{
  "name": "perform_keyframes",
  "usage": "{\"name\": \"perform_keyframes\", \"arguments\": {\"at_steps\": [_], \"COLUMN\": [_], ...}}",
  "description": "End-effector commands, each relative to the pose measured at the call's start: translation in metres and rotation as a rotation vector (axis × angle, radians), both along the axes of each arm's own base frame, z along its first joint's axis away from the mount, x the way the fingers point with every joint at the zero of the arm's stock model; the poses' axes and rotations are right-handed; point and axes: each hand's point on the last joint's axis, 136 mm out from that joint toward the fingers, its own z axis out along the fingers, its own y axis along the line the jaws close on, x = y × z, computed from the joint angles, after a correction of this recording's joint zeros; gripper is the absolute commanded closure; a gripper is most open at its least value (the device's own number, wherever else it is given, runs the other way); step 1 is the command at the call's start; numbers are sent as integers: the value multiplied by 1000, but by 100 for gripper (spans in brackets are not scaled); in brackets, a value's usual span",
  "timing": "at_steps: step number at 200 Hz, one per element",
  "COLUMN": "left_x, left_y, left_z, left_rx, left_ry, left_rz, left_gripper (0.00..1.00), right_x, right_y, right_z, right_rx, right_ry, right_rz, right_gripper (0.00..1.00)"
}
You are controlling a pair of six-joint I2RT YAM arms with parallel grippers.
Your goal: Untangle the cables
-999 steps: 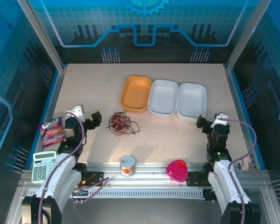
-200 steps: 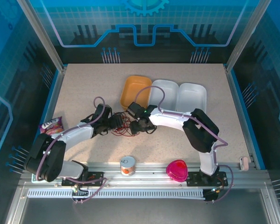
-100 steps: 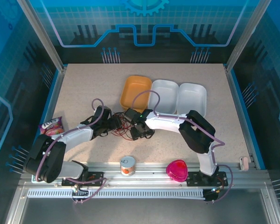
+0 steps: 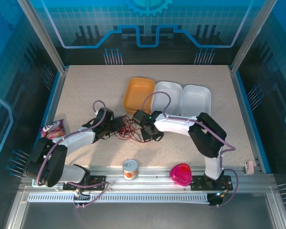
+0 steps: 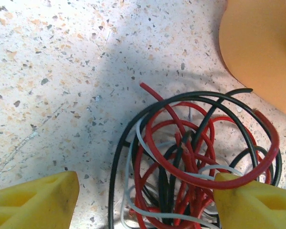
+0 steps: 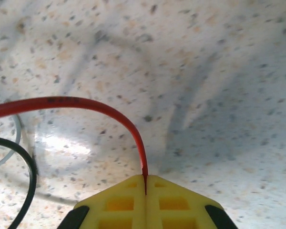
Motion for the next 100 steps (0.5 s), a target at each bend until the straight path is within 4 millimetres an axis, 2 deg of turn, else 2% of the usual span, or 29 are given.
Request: {"name": "perform_keyframes", "arguments": {"at_steps": [1, 39, 100], "left_x": [3, 3, 0], "left_y": [3, -2, -12], "left_z": [7, 10, 5], "left_rx": [3, -21, -44], "left_ry": [-35, -48, -23], "left_rz": [23, 7, -47], "left_gripper": [25, 32, 35], "right_x": [7, 20, 35], "right_y": [-14, -10, 18], "right_z": [23, 53, 115], "right_rx": [-21, 40, 170], "right_ry": [-67, -174, -371], "right_rz": [-25, -23, 43], "right_gripper": [100, 100, 100]}}
